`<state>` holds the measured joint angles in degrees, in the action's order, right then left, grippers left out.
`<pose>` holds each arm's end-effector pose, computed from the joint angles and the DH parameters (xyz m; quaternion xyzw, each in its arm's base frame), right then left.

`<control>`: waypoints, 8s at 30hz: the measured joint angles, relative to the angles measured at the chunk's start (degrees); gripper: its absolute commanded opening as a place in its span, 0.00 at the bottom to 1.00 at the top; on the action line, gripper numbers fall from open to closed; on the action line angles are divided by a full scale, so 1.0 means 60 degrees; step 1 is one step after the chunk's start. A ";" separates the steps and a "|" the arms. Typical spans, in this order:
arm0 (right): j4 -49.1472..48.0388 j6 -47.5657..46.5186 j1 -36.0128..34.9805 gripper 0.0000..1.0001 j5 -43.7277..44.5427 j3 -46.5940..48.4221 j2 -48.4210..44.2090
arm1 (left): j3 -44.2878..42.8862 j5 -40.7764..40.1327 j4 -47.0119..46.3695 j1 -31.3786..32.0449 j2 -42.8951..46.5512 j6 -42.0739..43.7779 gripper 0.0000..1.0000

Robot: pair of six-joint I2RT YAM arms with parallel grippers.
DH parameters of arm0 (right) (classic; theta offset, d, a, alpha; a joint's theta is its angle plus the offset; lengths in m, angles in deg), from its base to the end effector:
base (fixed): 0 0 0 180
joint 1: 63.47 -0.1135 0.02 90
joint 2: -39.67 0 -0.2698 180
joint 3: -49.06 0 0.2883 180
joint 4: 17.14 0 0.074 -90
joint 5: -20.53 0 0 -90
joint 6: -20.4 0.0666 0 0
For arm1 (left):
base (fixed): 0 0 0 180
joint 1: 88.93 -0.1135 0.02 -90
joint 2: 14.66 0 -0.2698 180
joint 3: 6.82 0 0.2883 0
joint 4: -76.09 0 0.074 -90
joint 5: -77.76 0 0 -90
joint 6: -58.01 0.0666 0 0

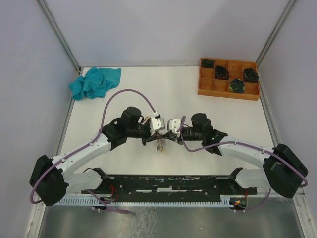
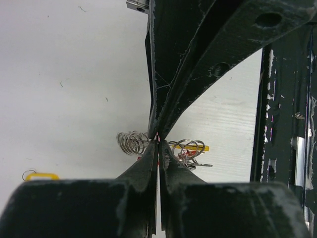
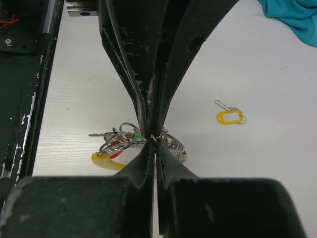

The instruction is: Put the keys on the keyring

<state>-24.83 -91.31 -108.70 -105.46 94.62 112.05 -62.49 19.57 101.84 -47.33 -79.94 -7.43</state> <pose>0.1951 0.2522 0.1987 -0.5768 0.5476 0.3588 0.4885 0.1995 -0.2241 0.2349 0.5718 0.6473 -0.3062 0.4004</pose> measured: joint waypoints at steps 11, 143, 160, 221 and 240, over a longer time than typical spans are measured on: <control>-0.2510 0.1392 0.0066 0.01 0.0233 -0.1016 0.0186 | 0.0280 -0.0044 -0.0911 -0.0237 0.0834 -0.0481 0.26; -0.0576 0.0382 0.0437 0.24 -0.0703 0.0142 0.0546 | -0.0448 0.0284 0.0535 -0.0401 -0.0419 -0.0874 0.03; -0.1235 0.1020 0.0514 0.01 -0.0922 0.0076 0.0841 | -0.0448 0.0310 0.0466 -0.0459 -0.0288 -0.0958 0.26; -0.4346 0.2368 0.1060 0.01 -0.2076 -0.1126 -0.0029 | 0.1413 0.1719 -0.2871 -0.1198 0.1158 -0.1413 0.29; -0.4237 0.2448 0.1067 0.01 -0.2240 -0.1056 -0.0149 | 0.1413 0.1807 -0.2871 -0.1198 0.0940 -0.1395 0.21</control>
<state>-50.25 -76.62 -102.30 -118.90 88.28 111.15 -54.01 30.41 84.62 -54.52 -74.30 -15.80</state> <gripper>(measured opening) 0.015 0.238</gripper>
